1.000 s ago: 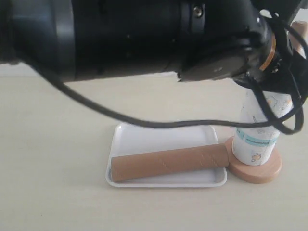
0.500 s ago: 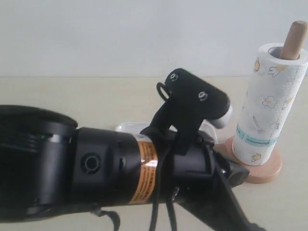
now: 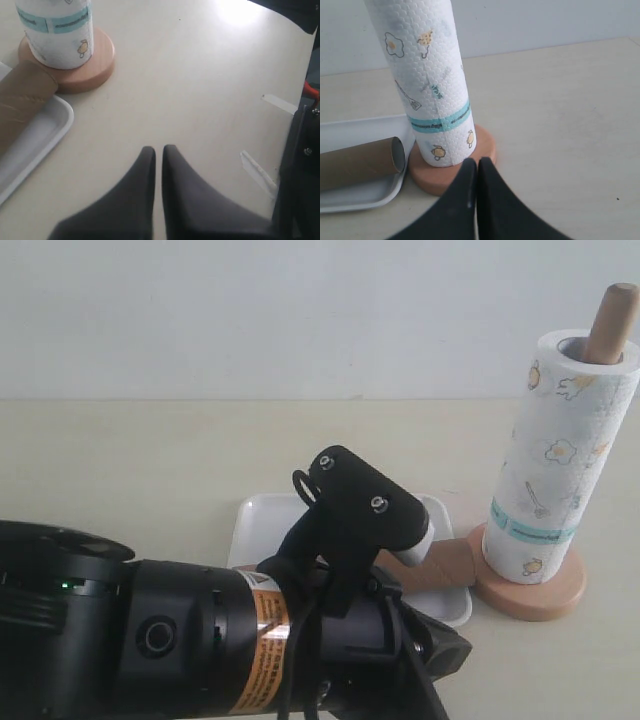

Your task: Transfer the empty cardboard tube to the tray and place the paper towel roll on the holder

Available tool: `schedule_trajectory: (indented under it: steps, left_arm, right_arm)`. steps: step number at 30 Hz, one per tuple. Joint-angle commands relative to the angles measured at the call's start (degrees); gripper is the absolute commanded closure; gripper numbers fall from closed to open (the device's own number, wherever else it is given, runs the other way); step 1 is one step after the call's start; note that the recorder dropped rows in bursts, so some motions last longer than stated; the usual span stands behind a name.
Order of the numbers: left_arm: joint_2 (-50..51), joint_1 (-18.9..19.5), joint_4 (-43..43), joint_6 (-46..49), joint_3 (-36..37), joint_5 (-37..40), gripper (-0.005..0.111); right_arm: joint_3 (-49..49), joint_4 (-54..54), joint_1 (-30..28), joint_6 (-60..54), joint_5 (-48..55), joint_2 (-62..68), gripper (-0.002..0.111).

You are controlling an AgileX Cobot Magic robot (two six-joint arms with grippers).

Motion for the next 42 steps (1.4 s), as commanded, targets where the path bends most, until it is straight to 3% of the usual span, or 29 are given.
schedule_trajectory:
  steps: [1, 9, 15, 21, 29, 34, 42]
  left_arm:
    - [-0.5, -0.3, -0.3, -0.2, 0.2, -0.4, 0.102]
    - [-0.7, -0.3, 0.1, 0.2, 0.2, 0.0, 0.102]
    - [-12.8, -0.3, -4.1, -3.7, 0.2, 17.0, 0.102]
    - [-27.9, -0.3, -1.8, -4.2, 0.3, 15.0, 0.102]
    - [-34.0, 0.1, -1.8, -4.2, 4.4, 17.6, 0.102]
    - [-38.0, 5.9, -2.0, -10.1, 10.6, 10.7, 0.102]
    - [-48.7, 20.6, -2.0, -11.8, 24.4, -6.0, 0.102]
  right_arm:
    - [0.0, 0.0, -0.1, -0.1, -0.6, -0.3, 0.108]
    - [0.0, 0.0, -0.1, -0.1, -0.6, -0.3, 0.108]
    - [0.0, 0.0, -0.1, -0.1, -0.6, -0.3, 0.108]
    - [0.0, 0.0, -0.1, -0.1, -0.6, -0.3, 0.108]
    - [0.0, 0.0, -0.1, -0.1, -0.6, -0.3, 0.108]
    - [0.0, 0.0, -0.1, -0.1, -0.6, -0.3, 0.108]
    - [0.0, 0.0, -0.1, -0.1, -0.6, -0.3, 0.108]
